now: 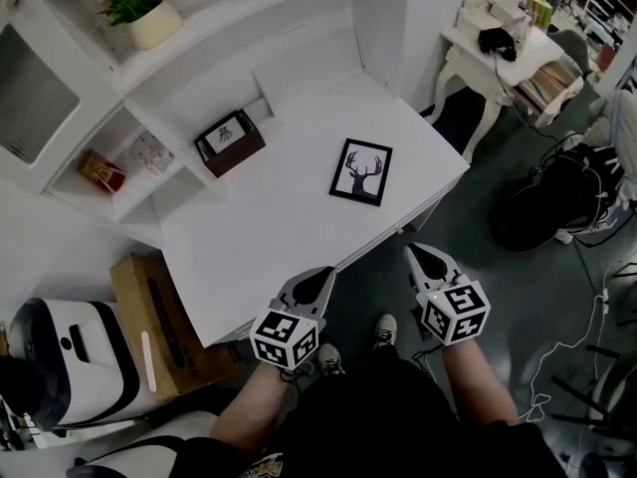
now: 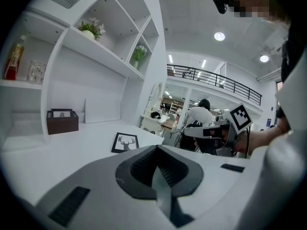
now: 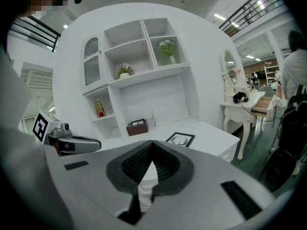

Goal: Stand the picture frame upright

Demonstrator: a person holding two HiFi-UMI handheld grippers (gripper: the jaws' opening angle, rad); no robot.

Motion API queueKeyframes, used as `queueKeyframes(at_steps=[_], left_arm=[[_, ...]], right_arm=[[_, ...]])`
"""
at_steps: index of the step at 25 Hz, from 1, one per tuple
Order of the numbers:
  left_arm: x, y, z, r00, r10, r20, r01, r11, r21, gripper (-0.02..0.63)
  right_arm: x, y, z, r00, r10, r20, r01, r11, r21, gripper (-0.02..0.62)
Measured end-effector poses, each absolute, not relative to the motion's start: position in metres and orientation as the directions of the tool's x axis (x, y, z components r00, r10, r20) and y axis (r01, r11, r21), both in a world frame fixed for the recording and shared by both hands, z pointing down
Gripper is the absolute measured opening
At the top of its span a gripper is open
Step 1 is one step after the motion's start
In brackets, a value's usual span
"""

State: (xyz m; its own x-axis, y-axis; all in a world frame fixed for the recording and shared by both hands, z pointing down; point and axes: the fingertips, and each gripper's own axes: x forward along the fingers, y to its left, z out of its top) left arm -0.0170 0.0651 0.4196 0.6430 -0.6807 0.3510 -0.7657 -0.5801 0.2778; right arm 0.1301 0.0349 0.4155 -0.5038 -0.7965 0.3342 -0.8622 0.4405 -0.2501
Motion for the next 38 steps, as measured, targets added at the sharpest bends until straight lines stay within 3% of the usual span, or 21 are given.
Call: queueKeyframes(at_steps=[38], left_arm=[[0.03,0.0,0.426,0.477,-0.788,0.389,-0.878,-0.413,0.24,0.006]], right_arm=[[0.171,-0.058,0.434,-0.662,-0.672,0.331,-0.75,0.59,-0.301,0.003]])
